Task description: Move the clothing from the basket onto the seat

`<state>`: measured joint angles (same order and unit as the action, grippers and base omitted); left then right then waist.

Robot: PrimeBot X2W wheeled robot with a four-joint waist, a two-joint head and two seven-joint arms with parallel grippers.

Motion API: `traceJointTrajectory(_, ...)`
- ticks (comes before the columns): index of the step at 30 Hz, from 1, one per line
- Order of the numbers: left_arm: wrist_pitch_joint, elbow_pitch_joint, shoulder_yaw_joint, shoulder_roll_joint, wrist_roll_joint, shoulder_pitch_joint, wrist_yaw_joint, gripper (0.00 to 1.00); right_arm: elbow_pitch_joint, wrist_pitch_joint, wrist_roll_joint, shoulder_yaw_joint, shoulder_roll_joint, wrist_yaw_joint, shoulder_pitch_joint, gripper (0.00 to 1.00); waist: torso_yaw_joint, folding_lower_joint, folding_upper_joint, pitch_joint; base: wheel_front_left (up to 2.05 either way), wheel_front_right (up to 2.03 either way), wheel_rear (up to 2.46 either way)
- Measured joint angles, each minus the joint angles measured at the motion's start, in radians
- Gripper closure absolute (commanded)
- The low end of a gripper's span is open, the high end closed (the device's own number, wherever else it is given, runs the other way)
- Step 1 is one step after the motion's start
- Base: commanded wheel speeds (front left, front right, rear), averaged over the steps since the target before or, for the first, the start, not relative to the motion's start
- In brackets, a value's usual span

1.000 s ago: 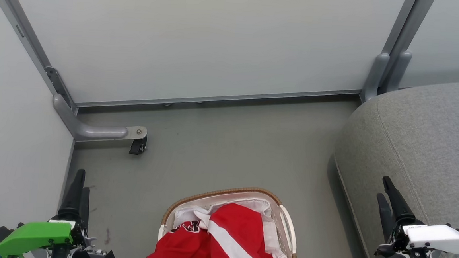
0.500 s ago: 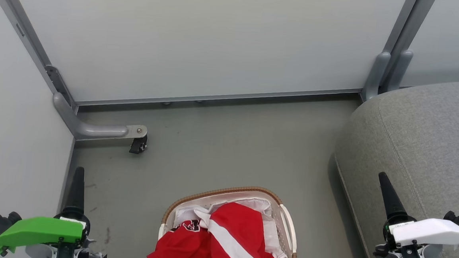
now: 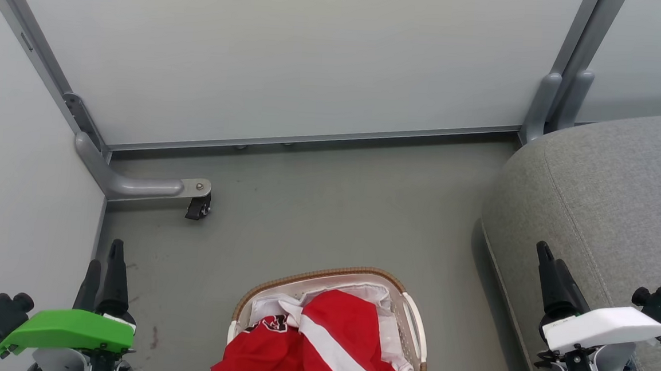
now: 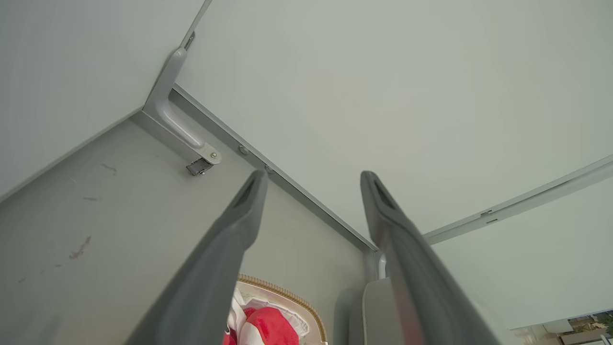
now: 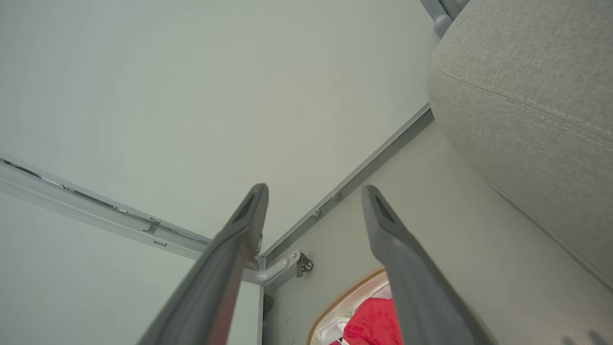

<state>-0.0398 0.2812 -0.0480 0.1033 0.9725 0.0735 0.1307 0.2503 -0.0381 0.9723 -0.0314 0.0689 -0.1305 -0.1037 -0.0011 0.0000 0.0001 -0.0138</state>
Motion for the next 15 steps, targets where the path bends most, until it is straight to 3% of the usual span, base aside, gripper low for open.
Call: traceJointTrajectory(15, -0.051, -0.017, 0.018, 0.023, -0.239, 0.004, -0.009, 0.00, -0.004, -0.051, -0.231, 0.034, 0.005, 0.000, -0.016, 0.00, 0.000, 0.0000, 0.0000, -0.013, 0.00, 0.00, 0.00)
